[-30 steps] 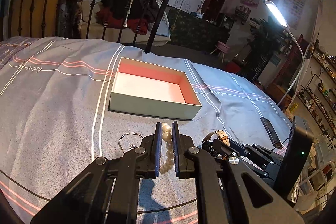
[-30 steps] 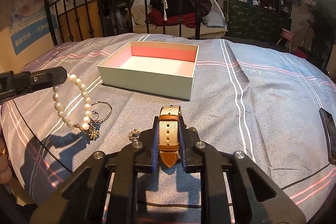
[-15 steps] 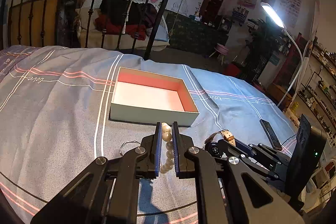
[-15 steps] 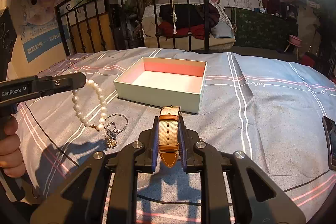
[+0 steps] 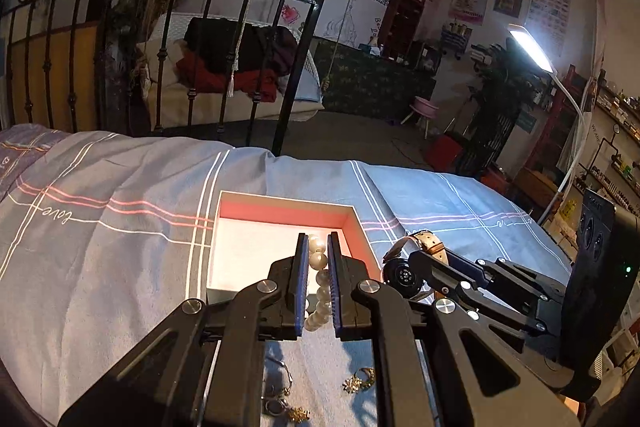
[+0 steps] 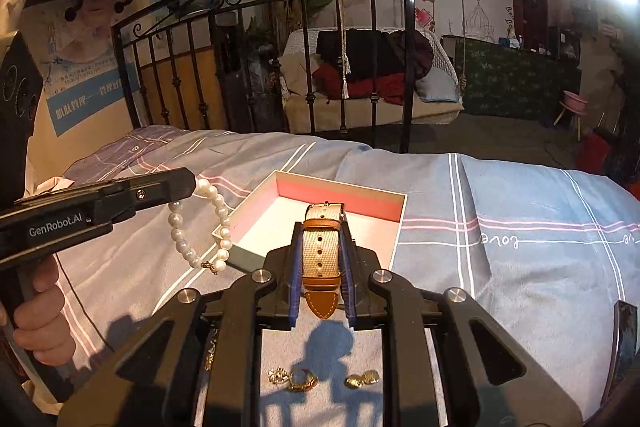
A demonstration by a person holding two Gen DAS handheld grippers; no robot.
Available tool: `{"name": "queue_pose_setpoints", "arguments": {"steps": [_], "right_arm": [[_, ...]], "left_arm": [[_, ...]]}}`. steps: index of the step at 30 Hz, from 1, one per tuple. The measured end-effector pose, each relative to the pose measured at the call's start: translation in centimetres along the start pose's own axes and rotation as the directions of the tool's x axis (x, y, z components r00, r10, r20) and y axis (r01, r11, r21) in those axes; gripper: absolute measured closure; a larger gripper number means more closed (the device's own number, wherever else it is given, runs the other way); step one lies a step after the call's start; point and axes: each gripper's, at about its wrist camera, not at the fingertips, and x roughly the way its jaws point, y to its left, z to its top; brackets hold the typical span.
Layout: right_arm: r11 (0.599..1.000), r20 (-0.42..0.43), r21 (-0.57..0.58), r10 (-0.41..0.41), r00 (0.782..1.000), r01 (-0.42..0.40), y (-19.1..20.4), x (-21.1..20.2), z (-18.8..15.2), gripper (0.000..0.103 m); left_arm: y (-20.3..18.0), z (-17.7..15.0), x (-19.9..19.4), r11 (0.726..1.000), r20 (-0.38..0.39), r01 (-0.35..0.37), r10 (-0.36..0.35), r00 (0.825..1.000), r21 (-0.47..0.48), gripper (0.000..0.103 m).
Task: Organize jewelry
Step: 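Carry the bracelet and watch into the pink-lined box while both tools open to release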
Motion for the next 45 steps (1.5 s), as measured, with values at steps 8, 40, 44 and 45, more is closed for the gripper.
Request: {"name": "queue_pose_setpoints", "arguments": {"steps": [8,40,44,45], "right_arm": [[1.0,-0.057,0.009,-0.028,0.998,0.028,-1.4,6.1,2.4,0.086],[0.998,-0.244,-0.033,-0.056,0.968,0.049,-1.5,16.2,-1.7,0.086],[0.998,-0.246,-0.04,-0.064,0.967,0.056,-1.4,16.0,-1.8,0.086],[0.997,-0.247,-0.042,-0.067,0.967,0.059,-1.3,16.0,-1.8,0.086]], "left_arm": [[0.3,2.9,4.1,0.999,-0.01,-0.033,0.034,0.999,0.018,0.094],[4.3,-0.9,15.2,0.986,-0.248,-0.164,0.16,0.955,0.007,0.094],[4.1,-0.8,15.0,0.985,-0.25,-0.172,0.17,0.953,0.015,0.094],[4.0,-0.8,15.0,0.984,-0.251,-0.177,0.176,0.952,0.017,0.094]]}}
